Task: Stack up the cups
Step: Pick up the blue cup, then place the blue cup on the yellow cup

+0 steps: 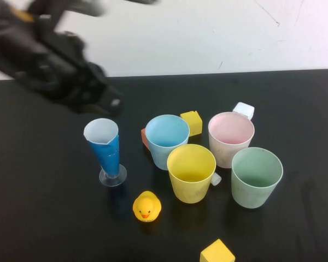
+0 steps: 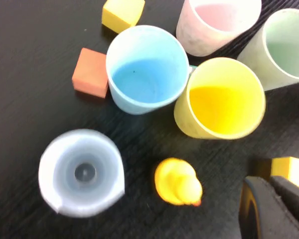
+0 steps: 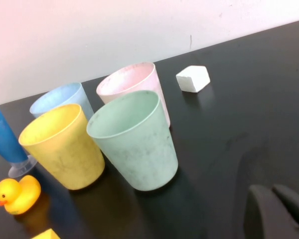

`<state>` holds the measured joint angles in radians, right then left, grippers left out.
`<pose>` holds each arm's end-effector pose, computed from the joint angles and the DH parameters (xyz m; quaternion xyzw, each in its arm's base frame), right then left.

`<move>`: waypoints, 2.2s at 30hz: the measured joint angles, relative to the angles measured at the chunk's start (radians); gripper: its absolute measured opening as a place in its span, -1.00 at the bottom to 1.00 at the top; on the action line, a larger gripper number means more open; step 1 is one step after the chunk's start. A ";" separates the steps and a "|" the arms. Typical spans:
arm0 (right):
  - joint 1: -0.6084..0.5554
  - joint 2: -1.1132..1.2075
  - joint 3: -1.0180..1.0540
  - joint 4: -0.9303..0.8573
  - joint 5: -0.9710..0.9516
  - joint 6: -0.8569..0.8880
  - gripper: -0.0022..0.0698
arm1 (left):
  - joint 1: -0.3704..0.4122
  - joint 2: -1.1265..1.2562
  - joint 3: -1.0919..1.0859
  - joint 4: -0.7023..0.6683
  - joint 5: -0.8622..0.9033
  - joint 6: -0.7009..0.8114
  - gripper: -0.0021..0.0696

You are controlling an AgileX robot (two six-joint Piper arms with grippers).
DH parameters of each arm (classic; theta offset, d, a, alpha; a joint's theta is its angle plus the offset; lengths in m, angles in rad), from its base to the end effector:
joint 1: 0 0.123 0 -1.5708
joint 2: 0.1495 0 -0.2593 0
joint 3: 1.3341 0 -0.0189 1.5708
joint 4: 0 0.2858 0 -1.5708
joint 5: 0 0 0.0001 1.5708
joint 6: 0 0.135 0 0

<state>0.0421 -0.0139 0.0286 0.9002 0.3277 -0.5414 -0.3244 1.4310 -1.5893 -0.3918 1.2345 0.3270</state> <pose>0.1546 0.0407 0.1799 0.0252 0.7515 0.2154 0.6230 0.3133 -0.1567 0.3666 0.2923 0.8931 -0.1941 0.2816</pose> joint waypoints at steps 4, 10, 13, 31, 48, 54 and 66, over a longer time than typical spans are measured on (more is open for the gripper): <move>0.000 0.000 0.000 0.000 0.000 -0.002 -0.95 | -0.054 0.134 -0.086 0.051 0.004 -0.002 -0.87; 0.000 0.000 0.000 0.000 0.000 -0.017 -0.95 | -0.103 0.321 -0.221 0.086 0.006 -0.019 -0.27; 0.000 0.000 0.000 0.000 0.000 -0.019 -0.95 | -0.122 0.389 -0.281 0.108 0.006 -0.023 0.15; 0.000 0.000 0.000 0.000 0.000 -0.044 -0.95 | -0.140 0.638 -0.365 0.324 -0.061 -0.198 -0.03; 0.000 0.000 0.000 0.000 0.000 -0.045 -0.95 | -0.162 0.466 -0.452 0.320 -0.004 -0.204 -0.91; 0.000 0.000 0.000 0.000 0.000 -0.045 -0.95 | -0.287 0.387 -0.439 0.332 0.010 -0.204 -0.92; 0.000 0.000 0.000 0.000 0.000 -0.045 -0.95 | -0.348 0.388 -0.264 0.392 0.011 -0.220 -0.92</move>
<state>0.0421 -0.0139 0.0286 0.9002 0.3277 -0.5861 -0.6727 1.8193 -1.8533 0.0000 1.2457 0.1066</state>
